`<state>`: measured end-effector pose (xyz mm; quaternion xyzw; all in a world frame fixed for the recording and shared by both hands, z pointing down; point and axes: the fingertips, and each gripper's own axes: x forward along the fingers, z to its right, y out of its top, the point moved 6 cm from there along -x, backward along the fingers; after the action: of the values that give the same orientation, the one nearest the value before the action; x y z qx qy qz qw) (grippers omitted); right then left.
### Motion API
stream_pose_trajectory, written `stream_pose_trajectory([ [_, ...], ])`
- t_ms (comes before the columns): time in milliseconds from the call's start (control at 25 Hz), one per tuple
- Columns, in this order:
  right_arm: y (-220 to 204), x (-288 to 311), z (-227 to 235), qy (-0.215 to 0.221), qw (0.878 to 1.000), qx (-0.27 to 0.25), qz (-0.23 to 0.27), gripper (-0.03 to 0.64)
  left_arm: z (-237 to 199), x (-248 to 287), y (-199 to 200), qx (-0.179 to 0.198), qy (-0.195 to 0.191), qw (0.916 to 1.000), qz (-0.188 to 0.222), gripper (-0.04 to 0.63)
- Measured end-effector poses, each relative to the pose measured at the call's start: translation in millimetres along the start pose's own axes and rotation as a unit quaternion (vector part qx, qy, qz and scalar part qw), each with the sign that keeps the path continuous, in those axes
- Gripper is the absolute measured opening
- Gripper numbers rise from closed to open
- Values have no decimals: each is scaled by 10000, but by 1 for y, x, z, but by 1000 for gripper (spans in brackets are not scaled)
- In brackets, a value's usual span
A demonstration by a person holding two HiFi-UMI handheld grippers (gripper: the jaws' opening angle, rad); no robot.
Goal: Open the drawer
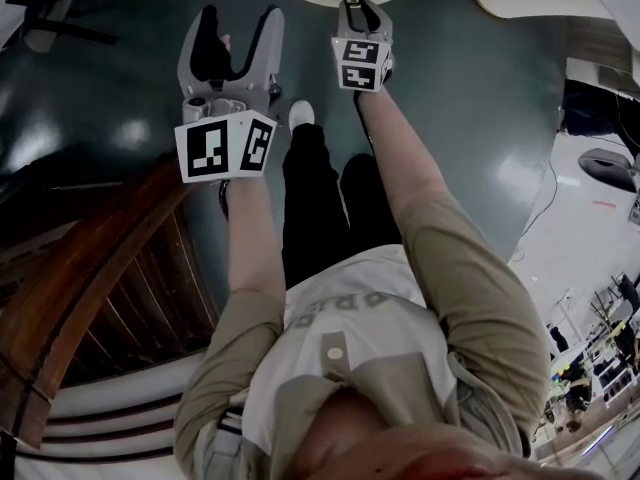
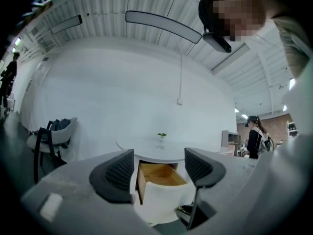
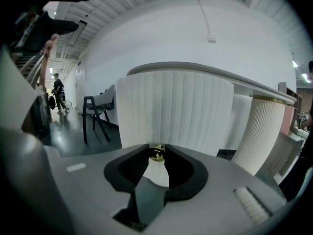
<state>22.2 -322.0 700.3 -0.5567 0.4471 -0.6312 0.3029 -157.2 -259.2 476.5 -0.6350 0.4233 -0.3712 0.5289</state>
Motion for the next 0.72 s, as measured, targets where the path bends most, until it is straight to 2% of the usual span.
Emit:
stream_pose_trajectory([
  [720, -20, -33, -8, 45, 9997, -62, -222, 104, 5, -22, 7, 51, 18, 10000, -61, 327],
])
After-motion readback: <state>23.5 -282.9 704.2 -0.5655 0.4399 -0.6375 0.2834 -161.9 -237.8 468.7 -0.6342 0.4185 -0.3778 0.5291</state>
